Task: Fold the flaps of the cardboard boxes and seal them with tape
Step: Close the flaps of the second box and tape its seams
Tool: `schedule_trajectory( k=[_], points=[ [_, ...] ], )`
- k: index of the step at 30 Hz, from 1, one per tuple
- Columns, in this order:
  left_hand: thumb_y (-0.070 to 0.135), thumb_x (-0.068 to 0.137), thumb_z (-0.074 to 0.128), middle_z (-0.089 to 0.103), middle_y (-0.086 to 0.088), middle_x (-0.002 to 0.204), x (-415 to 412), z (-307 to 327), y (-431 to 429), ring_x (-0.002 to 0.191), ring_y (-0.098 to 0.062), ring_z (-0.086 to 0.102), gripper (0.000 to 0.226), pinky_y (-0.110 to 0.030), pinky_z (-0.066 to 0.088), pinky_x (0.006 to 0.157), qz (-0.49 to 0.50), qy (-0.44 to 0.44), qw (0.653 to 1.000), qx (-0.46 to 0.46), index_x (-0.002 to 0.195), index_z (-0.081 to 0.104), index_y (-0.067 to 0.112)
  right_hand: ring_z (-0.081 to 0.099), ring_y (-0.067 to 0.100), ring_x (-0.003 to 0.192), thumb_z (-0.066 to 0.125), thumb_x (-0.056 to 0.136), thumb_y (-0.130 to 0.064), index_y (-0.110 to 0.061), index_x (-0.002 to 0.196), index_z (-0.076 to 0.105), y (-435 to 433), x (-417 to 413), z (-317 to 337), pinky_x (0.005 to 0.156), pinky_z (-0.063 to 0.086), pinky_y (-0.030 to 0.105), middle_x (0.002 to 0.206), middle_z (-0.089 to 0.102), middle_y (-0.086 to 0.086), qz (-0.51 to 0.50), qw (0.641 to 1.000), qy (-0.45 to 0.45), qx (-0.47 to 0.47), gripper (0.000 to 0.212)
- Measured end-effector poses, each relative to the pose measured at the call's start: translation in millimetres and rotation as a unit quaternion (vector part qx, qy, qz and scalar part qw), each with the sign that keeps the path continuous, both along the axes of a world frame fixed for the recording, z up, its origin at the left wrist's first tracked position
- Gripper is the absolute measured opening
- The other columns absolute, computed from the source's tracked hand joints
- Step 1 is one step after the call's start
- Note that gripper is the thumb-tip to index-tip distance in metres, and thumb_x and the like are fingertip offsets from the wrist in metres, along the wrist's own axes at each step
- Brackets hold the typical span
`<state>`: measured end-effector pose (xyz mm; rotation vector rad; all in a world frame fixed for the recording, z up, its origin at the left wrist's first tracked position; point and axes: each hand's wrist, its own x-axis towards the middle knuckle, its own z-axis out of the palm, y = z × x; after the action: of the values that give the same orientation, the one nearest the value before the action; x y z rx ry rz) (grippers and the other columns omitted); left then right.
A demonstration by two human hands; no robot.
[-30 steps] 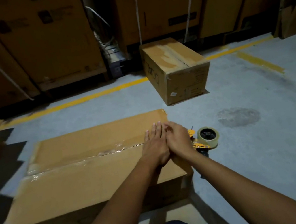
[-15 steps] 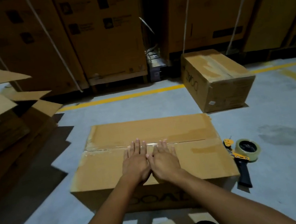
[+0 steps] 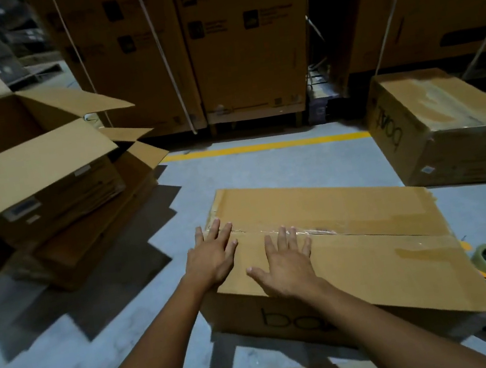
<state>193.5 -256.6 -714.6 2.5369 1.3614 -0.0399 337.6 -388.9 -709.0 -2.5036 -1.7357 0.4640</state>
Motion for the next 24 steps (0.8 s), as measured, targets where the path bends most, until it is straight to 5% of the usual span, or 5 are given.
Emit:
schedule_trajectory(
  k=[5,10,15,20,24],
  points=[
    [0.06,0.102,0.025,0.008,0.007,0.167,-6,1,10,0.142,-0.028,0.038,0.059,-0.047,0.039,0.108,-0.012,-0.037,0.999,0.006,0.156,0.023,0.036,-0.021,0.043,0.151,0.053,0.071,-0.089,-0.023,0.162,-0.003,-14,19,1,0.112,-0.011,0.075,0.167,-0.017,0.014,0.146,0.987,-0.039,-0.054,0.125],
    [0.054,0.104,0.025,0.008,0.005,0.167,-6,3,0,0.139,-0.026,0.043,0.058,-0.047,0.039,0.106,0.011,-0.036,0.999,0.026,0.157,0.024,0.03,-0.004,0.048,0.152,0.075,0.074,-0.066,-0.03,0.159,0.017,-4,22,21,0.115,0.003,0.073,0.169,0.002,0.014,0.185,0.98,-0.035,-0.06,0.109],
    [0.048,0.106,0.023,0.004,-0.002,0.167,-4,8,-27,0.128,-0.03,0.053,0.057,-0.044,0.046,0.099,0.09,-0.028,0.995,0.026,0.157,0.02,0.023,0.005,0.034,0.155,0.082,0.078,-0.046,-0.037,0.156,0.03,7,40,39,0.118,0.009,0.069,0.168,0.015,0.005,0.236,0.968,-0.038,-0.071,0.094],
    [0.043,0.106,0.028,0.0,-0.013,0.166,15,8,-71,0.127,-0.037,0.053,0.058,-0.046,0.046,0.101,0.172,-0.04,0.984,-0.004,0.156,0.018,0.015,0.003,0.031,0.156,0.07,0.086,-0.013,-0.047,0.153,0.033,-4,65,43,0.118,0.008,0.069,0.169,0.012,0.0,0.163,0.984,-0.005,-0.069,0.083],
    [0.037,0.106,0.033,0.017,-0.016,0.16,31,7,-89,0.117,-0.034,0.06,0.047,-0.04,0.05,0.096,0.164,-0.074,0.984,0.017,0.147,0.036,0.015,0.014,0.035,0.153,0.06,0.092,-0.008,-0.04,0.147,0.045,-17,58,28,0.116,0.011,0.074,0.163,0.029,0.003,0.023,0.999,0.02,0.007,0.066]
  ],
)
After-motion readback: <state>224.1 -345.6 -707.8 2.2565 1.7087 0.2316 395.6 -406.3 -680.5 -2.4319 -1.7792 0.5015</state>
